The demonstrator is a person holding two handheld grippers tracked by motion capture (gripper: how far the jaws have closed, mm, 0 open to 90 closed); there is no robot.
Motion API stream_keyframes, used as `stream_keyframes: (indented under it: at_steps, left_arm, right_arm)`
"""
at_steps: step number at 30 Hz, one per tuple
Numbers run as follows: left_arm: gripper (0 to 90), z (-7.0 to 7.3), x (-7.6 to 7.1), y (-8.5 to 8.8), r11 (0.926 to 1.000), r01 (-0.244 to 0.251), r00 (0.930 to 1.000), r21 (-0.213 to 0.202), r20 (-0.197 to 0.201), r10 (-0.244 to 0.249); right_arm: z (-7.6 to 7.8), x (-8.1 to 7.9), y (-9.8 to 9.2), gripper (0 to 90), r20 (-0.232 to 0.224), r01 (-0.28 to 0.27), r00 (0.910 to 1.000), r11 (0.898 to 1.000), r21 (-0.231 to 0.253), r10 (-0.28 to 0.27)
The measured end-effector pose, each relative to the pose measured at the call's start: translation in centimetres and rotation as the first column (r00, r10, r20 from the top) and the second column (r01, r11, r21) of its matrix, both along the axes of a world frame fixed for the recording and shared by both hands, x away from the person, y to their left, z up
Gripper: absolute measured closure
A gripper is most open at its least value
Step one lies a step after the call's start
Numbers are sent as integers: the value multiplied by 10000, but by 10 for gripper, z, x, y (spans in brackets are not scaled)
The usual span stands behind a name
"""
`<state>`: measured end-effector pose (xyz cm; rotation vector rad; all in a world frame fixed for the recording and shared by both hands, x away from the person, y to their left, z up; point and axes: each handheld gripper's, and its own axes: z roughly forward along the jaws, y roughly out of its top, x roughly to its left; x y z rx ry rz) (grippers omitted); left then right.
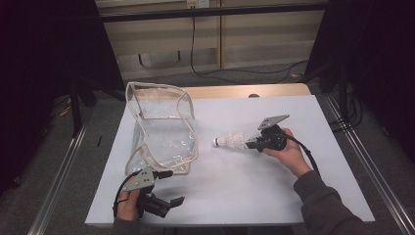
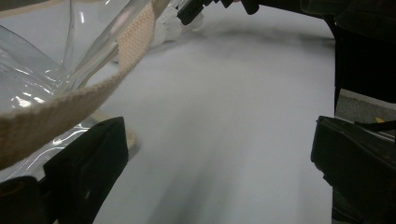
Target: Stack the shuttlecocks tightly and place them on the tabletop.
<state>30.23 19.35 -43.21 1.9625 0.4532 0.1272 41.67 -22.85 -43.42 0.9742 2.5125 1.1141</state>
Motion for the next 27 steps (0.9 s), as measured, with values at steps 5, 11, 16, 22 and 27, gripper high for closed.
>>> stream_keyframes:
  at_steps: [5, 11, 16, 22, 27]
  left_arm:
    - [41, 0, 0, 0, 10000, -8, 10000, 22, -4, 8]
    - [41, 0, 0, 0, 10000, -4, 10000, 18, -10, 4]
    - [41, 0, 0, 0, 10000, 12, 10000, 64, -3, -12]
    - [40, 0, 1, 0, 9999, 37, 10000, 114, 16, -37]
    - [41, 0, 0, 0, 10000, 29, 10000, 62, 17, -29]
  right_arm:
    - [2, 0, -3, 802, -108, 39, 9999, 9997, 255, -36]
    - [3, 0, -1, 890, -26, -312, 9995, 9990, 312, 313]
    - [3, 0, 1, 893, -49, -417, 9991, 9983, 414, 420]
    - [2, 0, 1, 895, -109, -407, 9991, 9962, 768, 417]
    - [1, 0, 4, 896, -89, -420, 9990, 9945, 956, 430]
